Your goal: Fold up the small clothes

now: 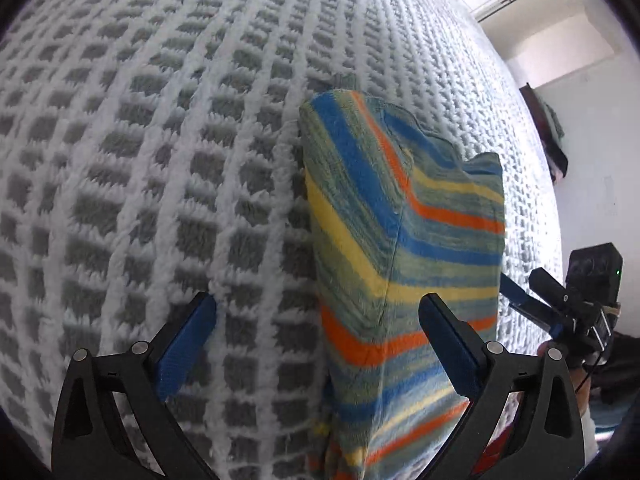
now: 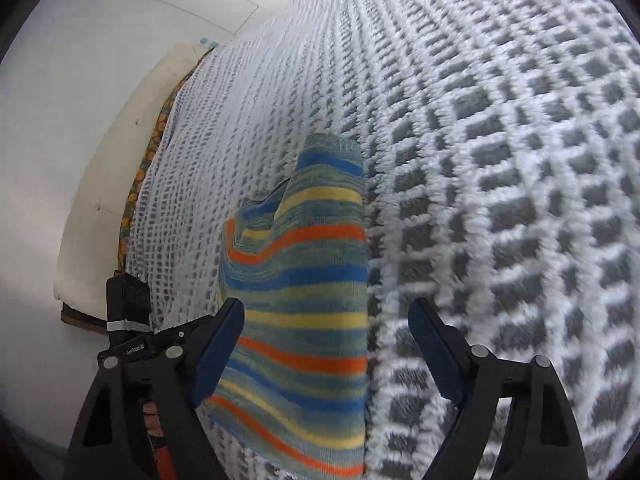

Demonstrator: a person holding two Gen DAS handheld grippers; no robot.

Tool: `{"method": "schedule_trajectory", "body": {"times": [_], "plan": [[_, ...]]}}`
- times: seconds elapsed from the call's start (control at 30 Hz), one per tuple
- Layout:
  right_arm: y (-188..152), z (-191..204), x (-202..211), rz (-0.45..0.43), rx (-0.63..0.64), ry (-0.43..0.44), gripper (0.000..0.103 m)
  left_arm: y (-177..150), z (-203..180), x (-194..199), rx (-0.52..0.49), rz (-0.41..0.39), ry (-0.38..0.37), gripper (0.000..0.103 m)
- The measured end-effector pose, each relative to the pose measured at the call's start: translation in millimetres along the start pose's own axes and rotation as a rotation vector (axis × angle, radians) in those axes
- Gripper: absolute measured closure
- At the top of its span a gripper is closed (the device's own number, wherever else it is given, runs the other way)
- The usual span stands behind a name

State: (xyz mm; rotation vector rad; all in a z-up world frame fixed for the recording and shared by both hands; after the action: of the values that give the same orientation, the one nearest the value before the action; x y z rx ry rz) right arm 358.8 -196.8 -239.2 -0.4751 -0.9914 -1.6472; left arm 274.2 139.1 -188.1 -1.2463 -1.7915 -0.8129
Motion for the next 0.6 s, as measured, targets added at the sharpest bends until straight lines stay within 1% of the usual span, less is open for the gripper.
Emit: {"method": "schedule_trajectory", "body": {"times": [0.03, 0.07, 0.1, 0.17, 0.2, 0.23, 0.27, 0.3, 0.33, 0.4, 0.43, 0.5, 0.6], "plan": [[6, 2, -13, 0.036, -0.002, 0.044, 0.025, 3, -2, 0, -0.022, 0.000, 0.007, 0.002], [9, 3, -27, 0.082, 0.003, 0.064, 0.026, 6, -4, 0, -0.044, 0.000, 0.015, 0.002], [12, 2, -39, 0.118, 0.023, 0.044, 0.026, 8, -6, 0, -0.061, 0.003, 0.019, 0.002], [15, 0, -61, 0.181, 0.081, -0.008, 0.026, 6, -10, 0, -0.082, 0.011, 0.019, 0.008], [14, -1, -69, 0.204, 0.107, -0.034, 0.032, 6, -11, -1, -0.092, 0.014, 0.032, 0.031], [17, -1, -74, 0.212, 0.137, -0.064, 0.040, 5, -12, -3, -0.106, 0.026, 0.041, 0.072], [14, 0, -75, 0.213, 0.167, -0.098, 0.064, 3, -13, -3, -0.110, 0.038, 0.046, 0.085], [14, 5, -74, 0.212, 0.193, -0.117, 0.073, 1, -14, 2, -0.105, 0.016, 0.057, 0.086], [13, 12, -71, 0.205, 0.214, -0.132, 0.075, 0, -14, 13, -0.105, -0.023, 0.066, 0.087], [15, 32, -59, 0.184, 0.308, -0.175, 0.077, -16, -17, 38, -0.103, -0.083, 0.059, 0.088], [15, 47, -52, 0.170, 0.356, -0.180, 0.077, -23, -15, 55, -0.098, -0.120, 0.052, 0.088], [15, 80, -36, 0.139, 0.424, -0.158, 0.077, -42, -12, 100, -0.088, -0.211, 0.028, 0.088], [21, 140, -14, 0.089, 0.506, -0.071, 0.077, -56, 6, 179, -0.051, -0.339, 0.001, 0.088]]}}
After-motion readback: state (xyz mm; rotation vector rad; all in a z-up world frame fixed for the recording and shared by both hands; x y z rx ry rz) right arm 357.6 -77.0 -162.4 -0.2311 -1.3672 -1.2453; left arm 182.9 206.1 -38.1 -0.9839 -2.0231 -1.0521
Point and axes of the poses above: each gripper's, at about its wrist camera, not at the fingertips, and x roughly against the way its jaws point, z to its left, y to its top, the point moved 8 cm from there along -x, roughly the way its jaws point, and after that the axes turned 12 degrees about x, right-handed, at the moved point
